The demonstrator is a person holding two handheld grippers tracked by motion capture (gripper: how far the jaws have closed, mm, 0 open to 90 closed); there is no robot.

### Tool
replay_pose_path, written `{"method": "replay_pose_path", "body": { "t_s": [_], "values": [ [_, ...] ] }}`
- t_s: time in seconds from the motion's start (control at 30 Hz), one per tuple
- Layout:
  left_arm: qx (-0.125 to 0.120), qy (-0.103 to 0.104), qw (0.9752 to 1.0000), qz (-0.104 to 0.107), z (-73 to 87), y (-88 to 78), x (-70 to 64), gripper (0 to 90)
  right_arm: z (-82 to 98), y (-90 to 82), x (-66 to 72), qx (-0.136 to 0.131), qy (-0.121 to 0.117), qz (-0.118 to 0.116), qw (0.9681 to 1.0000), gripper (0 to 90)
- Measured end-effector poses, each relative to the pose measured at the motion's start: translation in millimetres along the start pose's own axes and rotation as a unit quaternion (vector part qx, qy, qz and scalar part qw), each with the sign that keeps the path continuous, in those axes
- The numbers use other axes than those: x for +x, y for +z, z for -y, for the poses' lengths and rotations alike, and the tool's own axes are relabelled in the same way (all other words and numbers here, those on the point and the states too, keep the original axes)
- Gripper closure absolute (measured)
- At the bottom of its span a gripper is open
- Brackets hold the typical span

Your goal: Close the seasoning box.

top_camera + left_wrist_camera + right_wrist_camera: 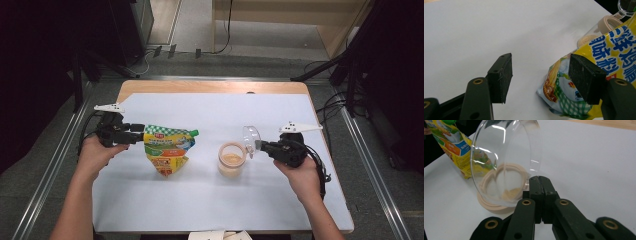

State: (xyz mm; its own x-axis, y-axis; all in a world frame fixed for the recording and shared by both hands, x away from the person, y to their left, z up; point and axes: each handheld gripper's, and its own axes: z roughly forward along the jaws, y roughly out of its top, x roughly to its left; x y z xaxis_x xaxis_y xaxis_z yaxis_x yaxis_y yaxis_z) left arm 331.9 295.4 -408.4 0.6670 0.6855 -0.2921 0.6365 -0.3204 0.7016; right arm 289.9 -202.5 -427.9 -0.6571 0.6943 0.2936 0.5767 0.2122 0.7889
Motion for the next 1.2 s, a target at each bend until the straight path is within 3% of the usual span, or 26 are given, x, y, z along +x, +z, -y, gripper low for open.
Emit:
{"method": "replay_pose_path", "body": {
  "t_s": [0.2,0.4,0.67,0.87,1.0,1.2],
  "values": [
    [0.000,-0.001,1.0000,-0.001,1.1,-0.7,0.4,36.7,-2.2,2.7,6.8,0.004,-0.023,-0.001,0.9997,87.8],
    [0.002,-0.002,1.0000,-0.005,3.4,-0.5,1.5,36.7,-3.4,2.9,8.4,0.001,-0.029,-0.002,0.9996,84.0],
    [-0.002,-0.002,1.0000,-0.008,4.5,-2.4,1.5,36.6,-2.2,3.6,3.8,0.003,-0.042,0.005,0.9991,70.5],
    [0.000,-0.004,1.0000,-0.008,5.4,-1.2,2.8,36.5,4.1,3.5,-7.0,-0.002,-0.035,0.009,0.9994,54.8],
    [-0.001,-0.006,0.9999,-0.013,5.8,-1.4,3.4,36.4,8.2,4.3,-16.6,0.000,-0.029,0.020,0.9994,50.6],
    [0.000,-0.007,0.9998,-0.017,6.1,-1.0,4.0,36.3,14.5,-2.2,-39.5,-0.019,-0.013,0.042,0.9989,40.6]
  ]
}}
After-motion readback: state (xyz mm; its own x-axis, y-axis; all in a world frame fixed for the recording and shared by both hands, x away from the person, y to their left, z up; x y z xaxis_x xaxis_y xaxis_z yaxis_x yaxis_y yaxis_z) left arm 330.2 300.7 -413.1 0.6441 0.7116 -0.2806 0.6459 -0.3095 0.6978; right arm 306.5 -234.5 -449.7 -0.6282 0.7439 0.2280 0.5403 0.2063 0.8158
